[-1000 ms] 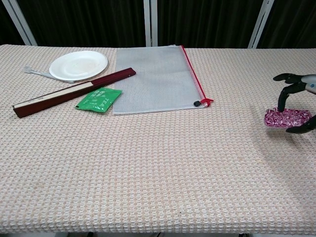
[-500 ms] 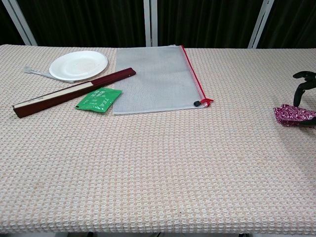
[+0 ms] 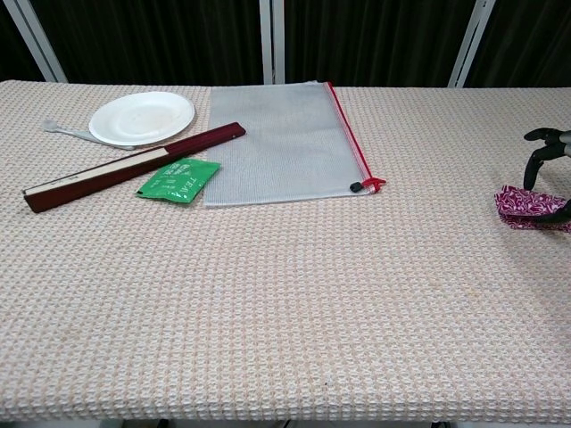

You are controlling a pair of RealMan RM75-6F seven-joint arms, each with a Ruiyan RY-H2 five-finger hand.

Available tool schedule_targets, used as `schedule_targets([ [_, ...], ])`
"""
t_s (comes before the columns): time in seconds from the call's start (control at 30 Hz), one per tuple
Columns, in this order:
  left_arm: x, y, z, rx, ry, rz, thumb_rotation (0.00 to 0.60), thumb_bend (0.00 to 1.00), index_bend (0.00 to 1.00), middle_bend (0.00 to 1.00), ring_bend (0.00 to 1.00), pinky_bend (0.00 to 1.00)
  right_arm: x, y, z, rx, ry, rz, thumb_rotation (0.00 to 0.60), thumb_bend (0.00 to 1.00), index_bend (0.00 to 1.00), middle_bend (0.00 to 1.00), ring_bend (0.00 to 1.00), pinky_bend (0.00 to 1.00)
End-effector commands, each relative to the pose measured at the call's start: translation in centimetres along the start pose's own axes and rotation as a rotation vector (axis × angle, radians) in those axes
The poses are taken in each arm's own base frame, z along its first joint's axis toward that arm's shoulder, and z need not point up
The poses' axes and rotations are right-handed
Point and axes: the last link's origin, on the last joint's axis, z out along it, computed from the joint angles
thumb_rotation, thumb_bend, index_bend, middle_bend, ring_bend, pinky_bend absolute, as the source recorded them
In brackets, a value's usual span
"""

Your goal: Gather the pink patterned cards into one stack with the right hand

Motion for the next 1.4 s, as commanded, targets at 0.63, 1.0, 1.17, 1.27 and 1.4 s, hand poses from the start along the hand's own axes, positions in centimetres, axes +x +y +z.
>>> schedule_targets([
  [0.63, 0.0, -0.1, -0.1, 0.003, 0.002, -0.001, 0.293, 0.09, 0.07, 0.04, 0.0, 0.12, -0.2, 0.2, -0.5, -0.009, -0.022, -0.023, 0.6, 0.36, 0.36, 0.0, 0.0, 0.0],
  [1.0, 0.0, -0.2, -0.2, 0.007, 0.002, 0.001, 0.291, 0.09, 0.07, 0.04, 0.0, 0.12, -0.7, -0.3, 0.2, -0.026, -0.051, -0.015, 0.6, 0.35, 0.34, 0.0, 0.0, 0.0],
  [1.17, 0.3, -0.2, -0.1, 0.005, 0.004, 0.003, 0.289, 0.09, 0.07, 0.04, 0.0, 0.12, -0.8, -0.8, 0.5, -0.025, -0.065, -0.012, 0.6, 0.37, 0.34, 0.0, 0.0, 0.0],
  [1.27, 0.4, -0.2, 0.0, 0.003, 0.005, 0.004, 0.289, 0.09, 0.07, 0.04, 0.0, 0.12, -0.8, -1.0, 0.5, -0.024, -0.074, -0.007, 0.598, 0.45, 0.33, 0.0, 0.0, 0.0],
  [1.4, 0.2, -0.2, 0.0, 0.007, -0.001, 0.003, 0.288, 0.09, 0.07, 0.04, 0.0, 0.12, -0.7, -1.2, 0.5, -0.014, -0.074, -0.009, 0.593, 0.48, 0.35, 0.0, 0.0, 0.0],
])
